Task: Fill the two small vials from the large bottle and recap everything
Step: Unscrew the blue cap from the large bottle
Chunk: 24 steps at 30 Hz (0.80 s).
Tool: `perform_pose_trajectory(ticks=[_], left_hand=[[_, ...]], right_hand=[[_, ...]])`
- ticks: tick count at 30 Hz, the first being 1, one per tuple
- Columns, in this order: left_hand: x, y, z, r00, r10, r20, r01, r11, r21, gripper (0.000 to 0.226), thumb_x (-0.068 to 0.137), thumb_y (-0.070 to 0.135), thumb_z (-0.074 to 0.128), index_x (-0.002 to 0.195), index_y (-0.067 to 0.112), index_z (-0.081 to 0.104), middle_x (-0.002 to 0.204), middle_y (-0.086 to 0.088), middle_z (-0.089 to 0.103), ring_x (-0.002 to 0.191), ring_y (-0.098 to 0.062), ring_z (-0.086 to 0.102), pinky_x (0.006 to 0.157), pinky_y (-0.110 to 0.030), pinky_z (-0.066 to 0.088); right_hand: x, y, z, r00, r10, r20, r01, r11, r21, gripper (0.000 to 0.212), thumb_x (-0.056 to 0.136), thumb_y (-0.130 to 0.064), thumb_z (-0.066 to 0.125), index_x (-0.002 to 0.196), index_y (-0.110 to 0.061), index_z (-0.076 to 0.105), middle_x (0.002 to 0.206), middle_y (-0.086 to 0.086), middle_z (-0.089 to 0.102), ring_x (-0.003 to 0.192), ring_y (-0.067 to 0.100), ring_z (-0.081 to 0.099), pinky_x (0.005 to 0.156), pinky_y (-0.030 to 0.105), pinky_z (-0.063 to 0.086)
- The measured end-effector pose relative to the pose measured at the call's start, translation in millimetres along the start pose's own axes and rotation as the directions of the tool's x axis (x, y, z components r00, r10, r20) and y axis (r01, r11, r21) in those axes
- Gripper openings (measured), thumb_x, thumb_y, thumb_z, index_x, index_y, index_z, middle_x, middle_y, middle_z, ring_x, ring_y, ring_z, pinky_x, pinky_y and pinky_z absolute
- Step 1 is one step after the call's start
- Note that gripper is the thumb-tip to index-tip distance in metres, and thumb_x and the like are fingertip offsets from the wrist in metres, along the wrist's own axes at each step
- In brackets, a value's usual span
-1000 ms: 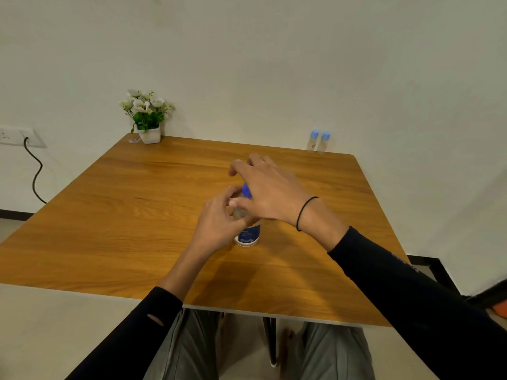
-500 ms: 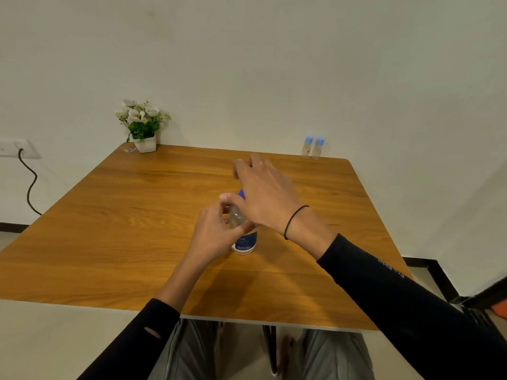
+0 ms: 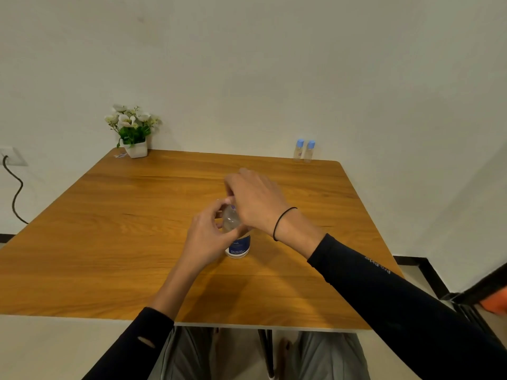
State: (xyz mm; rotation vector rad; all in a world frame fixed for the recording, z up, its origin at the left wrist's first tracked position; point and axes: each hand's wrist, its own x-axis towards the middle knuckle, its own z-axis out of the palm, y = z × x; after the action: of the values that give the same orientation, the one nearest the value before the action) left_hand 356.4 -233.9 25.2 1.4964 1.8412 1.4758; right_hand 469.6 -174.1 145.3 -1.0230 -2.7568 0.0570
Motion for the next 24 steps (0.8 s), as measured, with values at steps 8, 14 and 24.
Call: perform_pose_trajectory(ticks=[8,14,24], left_hand=[[-0.4,-2.2,0.8,1.000,-0.006,0.004,0.007,1.000,-0.018,0.059,0.070,0.059,0.078,0.120,0.031,0.065,0.110,0.018,0.073,0.108,-0.003,0.066,0.087,-0.026,0.057],[1.7,-2.4,1.7,1.000,0.013,0.012,-0.013,1.000,0.008,0.060,0.073,0.045,0.082,0.127,0.024,0.066,0.109,0.013,0.073,0.103,-0.001,0.067,0.079,-0.011,0.051],[1.2,-3.2,2.2,1.000,0.005,0.008,-0.005,1.000,0.000,0.057,0.073,0.042,0.085,0.125,0.029,0.064,0.113,0.019,0.071,0.107,0.009,0.063,0.081,-0.009,0.050]], right_hand=[[-3.1,-3.9,-1.1,1.000,0.016,0.011,-0.017,0.998,0.062,0.043,0.096,-0.038,0.070,0.130,-0.020,0.051,0.131,0.008,0.049,0.119,0.026,0.049,0.078,0.040,0.047],[-6.1,-6.2,-6.7,0.999,0.009,0.047,-0.009,1.000,0.001,0.028,0.092,-0.023,0.075,0.113,-0.016,0.059,0.104,0.003,0.047,0.104,0.027,0.056,0.074,0.038,0.047],[-5.2,-8.0,-7.5,0.997,0.029,0.068,-0.029,1.000,0.004,0.028,0.093,-0.022,0.073,0.115,-0.016,0.056,0.107,0.004,0.045,0.106,0.028,0.055,0.072,0.038,0.043]])
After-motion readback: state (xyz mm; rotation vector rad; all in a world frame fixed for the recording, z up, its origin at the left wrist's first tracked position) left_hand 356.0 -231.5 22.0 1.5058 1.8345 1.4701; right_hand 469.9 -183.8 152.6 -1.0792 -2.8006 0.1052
